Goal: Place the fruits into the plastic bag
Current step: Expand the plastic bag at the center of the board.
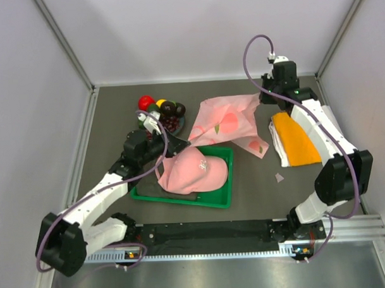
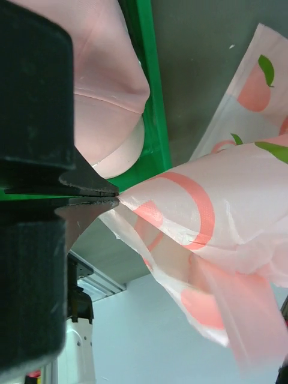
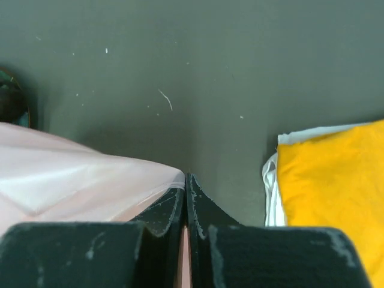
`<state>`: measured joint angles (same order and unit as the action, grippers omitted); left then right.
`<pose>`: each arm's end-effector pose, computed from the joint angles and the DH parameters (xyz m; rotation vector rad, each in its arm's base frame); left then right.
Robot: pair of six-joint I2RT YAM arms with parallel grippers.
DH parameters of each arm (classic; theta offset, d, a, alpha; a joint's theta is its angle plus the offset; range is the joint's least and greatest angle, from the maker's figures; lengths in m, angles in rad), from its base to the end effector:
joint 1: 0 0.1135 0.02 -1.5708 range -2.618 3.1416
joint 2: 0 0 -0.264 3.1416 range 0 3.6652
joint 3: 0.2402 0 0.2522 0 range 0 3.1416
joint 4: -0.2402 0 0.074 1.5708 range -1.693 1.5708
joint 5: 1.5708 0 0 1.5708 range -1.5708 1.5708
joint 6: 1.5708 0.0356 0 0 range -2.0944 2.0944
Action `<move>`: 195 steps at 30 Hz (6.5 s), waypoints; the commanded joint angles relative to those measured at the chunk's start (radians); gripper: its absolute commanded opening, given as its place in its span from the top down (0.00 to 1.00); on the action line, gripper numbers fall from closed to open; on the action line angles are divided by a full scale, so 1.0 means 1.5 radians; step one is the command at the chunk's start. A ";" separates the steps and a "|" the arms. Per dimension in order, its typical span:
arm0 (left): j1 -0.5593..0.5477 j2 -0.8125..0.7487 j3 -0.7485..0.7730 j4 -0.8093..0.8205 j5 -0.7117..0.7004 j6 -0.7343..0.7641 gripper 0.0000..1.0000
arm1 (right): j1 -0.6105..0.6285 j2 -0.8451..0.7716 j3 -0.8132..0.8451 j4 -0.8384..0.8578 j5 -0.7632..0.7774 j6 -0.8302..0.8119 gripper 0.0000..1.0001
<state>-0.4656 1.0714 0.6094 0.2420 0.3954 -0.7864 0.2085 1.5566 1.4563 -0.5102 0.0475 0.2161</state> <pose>0.2118 -0.1217 0.2665 -0.0025 1.9543 -1.2190 0.3484 0.0720 0.3498 0.0354 2.1865 0.1892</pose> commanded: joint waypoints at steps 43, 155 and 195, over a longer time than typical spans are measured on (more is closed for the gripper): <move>-0.127 0.060 0.013 0.005 -0.147 -0.035 1.00 | 0.048 -0.177 -0.033 -0.117 -0.070 -0.015 0.27; -0.006 0.229 0.414 -0.184 -0.195 0.232 1.00 | 0.140 -0.183 -0.186 -0.216 0.338 0.034 0.23; -0.053 0.281 0.423 -0.154 -0.012 0.140 1.00 | 0.318 -0.261 -0.228 0.090 -0.235 0.180 0.35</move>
<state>-0.5438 1.5146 1.1980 -0.0090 0.3523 -0.5709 0.6312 1.1252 1.1343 -0.5056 -0.3042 0.4377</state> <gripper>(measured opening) 0.012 0.661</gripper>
